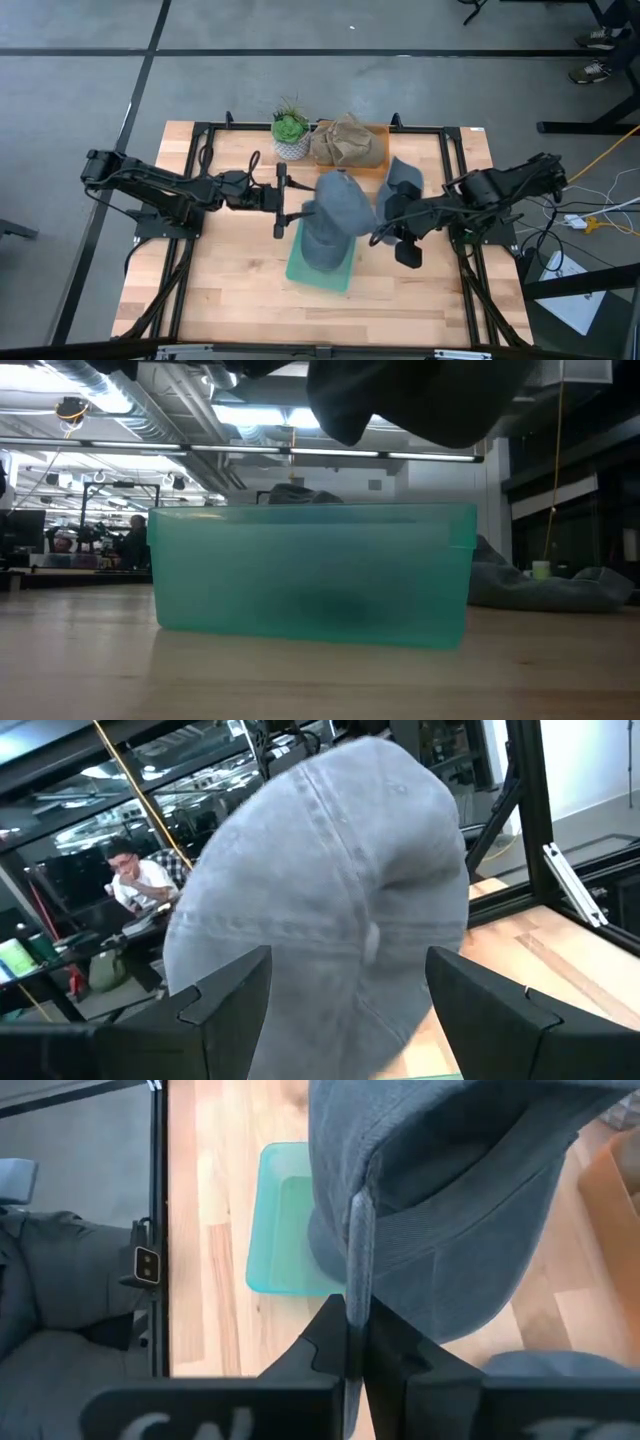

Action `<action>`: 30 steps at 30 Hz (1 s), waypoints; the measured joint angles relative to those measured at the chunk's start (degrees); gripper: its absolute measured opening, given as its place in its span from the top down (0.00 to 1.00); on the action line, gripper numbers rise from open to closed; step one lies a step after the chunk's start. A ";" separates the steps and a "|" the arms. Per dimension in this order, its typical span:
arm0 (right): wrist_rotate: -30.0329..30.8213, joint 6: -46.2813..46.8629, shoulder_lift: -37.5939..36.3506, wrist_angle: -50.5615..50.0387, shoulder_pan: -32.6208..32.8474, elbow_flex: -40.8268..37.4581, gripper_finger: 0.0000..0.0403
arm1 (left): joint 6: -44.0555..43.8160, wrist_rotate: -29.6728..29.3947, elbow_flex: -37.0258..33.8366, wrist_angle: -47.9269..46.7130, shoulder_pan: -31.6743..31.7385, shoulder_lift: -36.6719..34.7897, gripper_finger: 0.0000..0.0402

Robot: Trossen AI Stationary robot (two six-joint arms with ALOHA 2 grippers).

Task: Pick & Place hat
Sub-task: Put the bottom blue cap into the green bin

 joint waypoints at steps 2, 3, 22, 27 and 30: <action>-0.02 -0.96 0.38 0.33 -0.16 0.00 0.96 | -0.20 0.02 0.00 0.69 0.00 0.17 0.35; -0.04 -1.46 0.53 0.77 -0.41 0.00 0.96 | -0.16 -0.01 0.00 1.25 0.00 0.38 0.35; -6.59 -11.15 3.79 6.96 -4.53 0.00 0.96 | -0.03 1.54 1.99 3.70 0.17 7.66 0.36; -6.78 -12.08 3.79 6.75 -4.49 0.00 0.96 | 0.45 5.85 1.99 3.74 0.17 7.67 0.54; -6.76 -13.04 3.79 5.26 -4.49 0.00 0.96 | 0.46 7.78 1.99 3.44 0.17 7.41 0.71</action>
